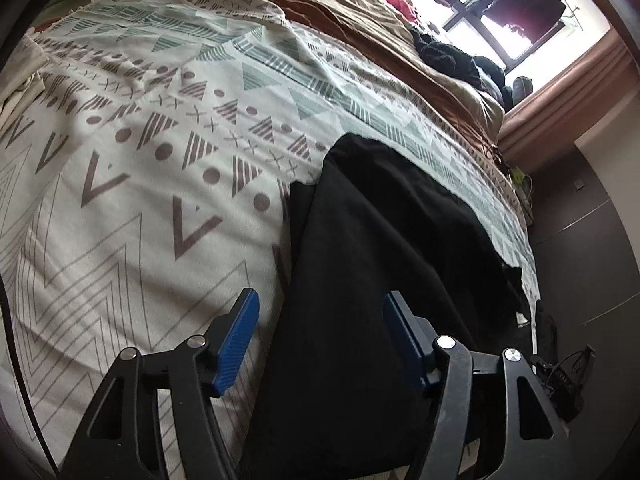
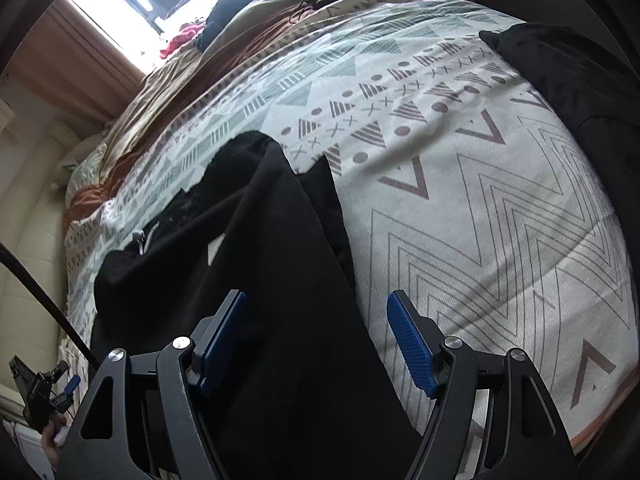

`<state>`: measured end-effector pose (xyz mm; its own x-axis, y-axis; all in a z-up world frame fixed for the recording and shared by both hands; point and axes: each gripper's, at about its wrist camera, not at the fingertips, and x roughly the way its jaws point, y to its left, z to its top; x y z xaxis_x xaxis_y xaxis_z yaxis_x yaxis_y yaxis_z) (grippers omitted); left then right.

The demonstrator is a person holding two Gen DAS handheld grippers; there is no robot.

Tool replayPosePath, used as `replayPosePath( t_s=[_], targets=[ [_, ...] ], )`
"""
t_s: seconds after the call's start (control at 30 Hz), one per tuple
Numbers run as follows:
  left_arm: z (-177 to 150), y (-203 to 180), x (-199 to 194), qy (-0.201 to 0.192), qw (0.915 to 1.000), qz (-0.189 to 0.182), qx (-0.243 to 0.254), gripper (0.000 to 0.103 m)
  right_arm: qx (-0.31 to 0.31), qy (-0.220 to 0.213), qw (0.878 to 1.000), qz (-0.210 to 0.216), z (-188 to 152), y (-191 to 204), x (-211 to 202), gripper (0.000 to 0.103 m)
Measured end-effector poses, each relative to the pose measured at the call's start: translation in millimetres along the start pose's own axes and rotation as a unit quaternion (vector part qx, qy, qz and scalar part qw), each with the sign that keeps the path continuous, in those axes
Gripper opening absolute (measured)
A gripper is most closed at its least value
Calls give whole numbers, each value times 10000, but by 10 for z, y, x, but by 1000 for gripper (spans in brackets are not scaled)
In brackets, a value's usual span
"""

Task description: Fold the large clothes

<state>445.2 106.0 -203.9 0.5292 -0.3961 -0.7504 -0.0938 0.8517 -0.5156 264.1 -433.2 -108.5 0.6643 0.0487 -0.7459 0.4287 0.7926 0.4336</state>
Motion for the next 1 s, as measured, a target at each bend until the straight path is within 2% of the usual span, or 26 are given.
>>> replayPosePath(
  t_s=[0.07, 0.1, 0.13, 0.17, 0.23, 0.3, 0.33, 0.5, 0.57, 0.7, 0.77, 0.83, 1.0],
  targets=[
    [-128, 12, 8, 97, 9999, 86, 81, 61, -85, 114, 9998, -110, -87, 6, 3, 71],
    [-177, 15, 14, 152, 9997, 117, 121, 59, -104, 147, 9998, -114, -125, 5, 3, 67],
    [-230, 19, 31, 231, 9995, 163, 162, 51, -116, 176, 9997, -87, -158, 2, 0, 54],
    [-255, 24, 34, 281, 9993, 181, 176, 38, -120, 198, 9997, -40, -187, -8, -1, 45],
    [-314, 13, 60, 348, 9986, 279, 277, 19, -220, 40, 9997, -73, -243, -2, -100, 14],
    [-333, -4, 37, 259, 9984, 339, 364, 11, -217, -56, 9997, -18, -260, -20, -162, 5],
    [-329, -5, 26, 198, 9985, 352, 373, 8, -173, -101, 9998, -17, -274, -33, -203, 4],
    [-271, 101, 49, 111, 9984, 514, 203, 6, 17, -179, 9996, -216, -361, -71, -195, 4],
    [-269, 141, 28, 161, 9990, 408, 122, 6, 45, -132, 9995, -300, -342, -37, -186, 5],
    [-269, 203, -52, 322, 9992, 207, -61, 7, -178, 36, 9970, -746, -233, 138, -234, 14],
    [-287, 197, -97, 273, 9994, 183, -90, 7, -283, -96, 9959, -853, -175, 241, -307, 26],
    [-301, 184, -134, 212, 9995, 173, -135, 7, -472, -249, 9958, -748, -105, 381, -348, 58],
    [-304, 181, -160, 212, 9995, 155, -203, 8, -1057, -282, 9934, -335, 32, 758, -267, 61]
  ],
)
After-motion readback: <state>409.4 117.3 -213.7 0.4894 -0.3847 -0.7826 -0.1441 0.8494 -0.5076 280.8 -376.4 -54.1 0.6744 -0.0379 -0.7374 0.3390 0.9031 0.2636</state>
